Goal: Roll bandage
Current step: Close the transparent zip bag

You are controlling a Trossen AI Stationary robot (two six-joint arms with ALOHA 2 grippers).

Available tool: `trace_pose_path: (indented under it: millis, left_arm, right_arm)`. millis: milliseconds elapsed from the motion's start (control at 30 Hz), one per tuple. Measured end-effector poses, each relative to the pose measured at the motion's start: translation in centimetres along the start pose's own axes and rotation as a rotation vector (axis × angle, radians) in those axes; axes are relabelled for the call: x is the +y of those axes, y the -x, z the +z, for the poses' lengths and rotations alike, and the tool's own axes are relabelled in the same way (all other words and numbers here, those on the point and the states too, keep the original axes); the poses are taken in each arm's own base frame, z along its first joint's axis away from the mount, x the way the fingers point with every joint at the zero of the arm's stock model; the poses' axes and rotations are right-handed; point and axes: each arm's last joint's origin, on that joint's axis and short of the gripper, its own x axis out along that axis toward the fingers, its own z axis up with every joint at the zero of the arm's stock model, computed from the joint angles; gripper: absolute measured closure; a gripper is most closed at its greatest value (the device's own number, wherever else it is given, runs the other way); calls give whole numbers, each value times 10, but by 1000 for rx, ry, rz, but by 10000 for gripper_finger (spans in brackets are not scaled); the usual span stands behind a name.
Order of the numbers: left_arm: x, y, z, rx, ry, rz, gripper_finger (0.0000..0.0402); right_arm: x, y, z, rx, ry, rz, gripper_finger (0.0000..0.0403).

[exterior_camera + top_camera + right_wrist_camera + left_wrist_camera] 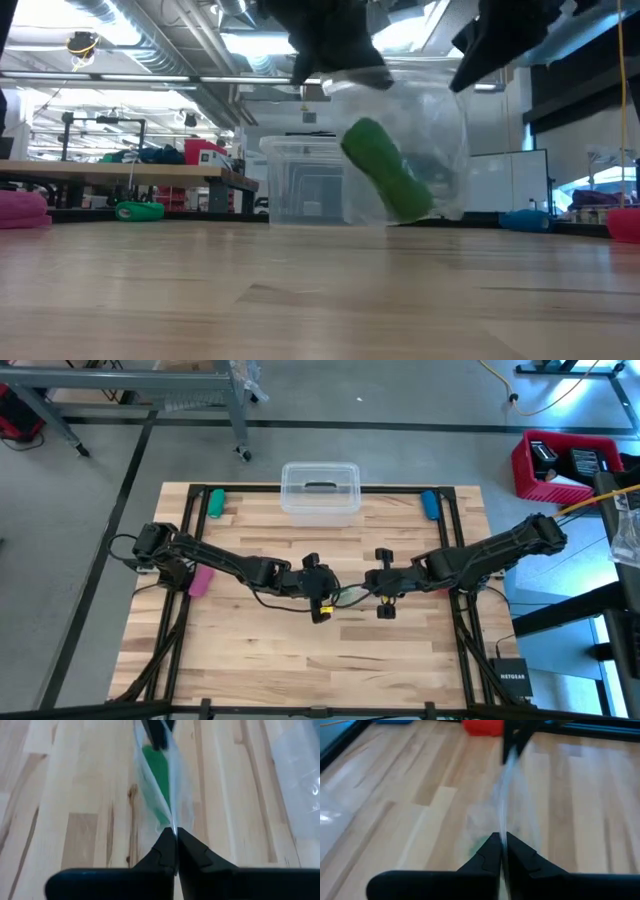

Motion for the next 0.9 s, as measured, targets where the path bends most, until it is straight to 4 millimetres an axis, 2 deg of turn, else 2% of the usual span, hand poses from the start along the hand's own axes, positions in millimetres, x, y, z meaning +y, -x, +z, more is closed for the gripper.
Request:
trace_pose_path:
  millis: [233,400,500,633,767,900]
  left_arm:
    - [4,0,6,5,-12,-42,330]
    - [11,22,13,19,-111,-37,289]
    - [14,37,14,44,-148,-33,280]
    - [15,48,10,102,-135,-24,277]
    - [17,45,-3,206,-122,-1,276]
    - [15,38,-19,236,-130,-26,276]
  right_arm:
    - [0,-5,-6,15,2,-2,392]
    - [1,-10,-13,32,6,-4,398]
    - [1,-12,-16,39,8,-6,397]
    - [1,-12,-16,38,-4,-6,393]
    - [1,-12,-16,35,-4,-6,397]
    - [1,-12,-16,33,-5,-6,394]
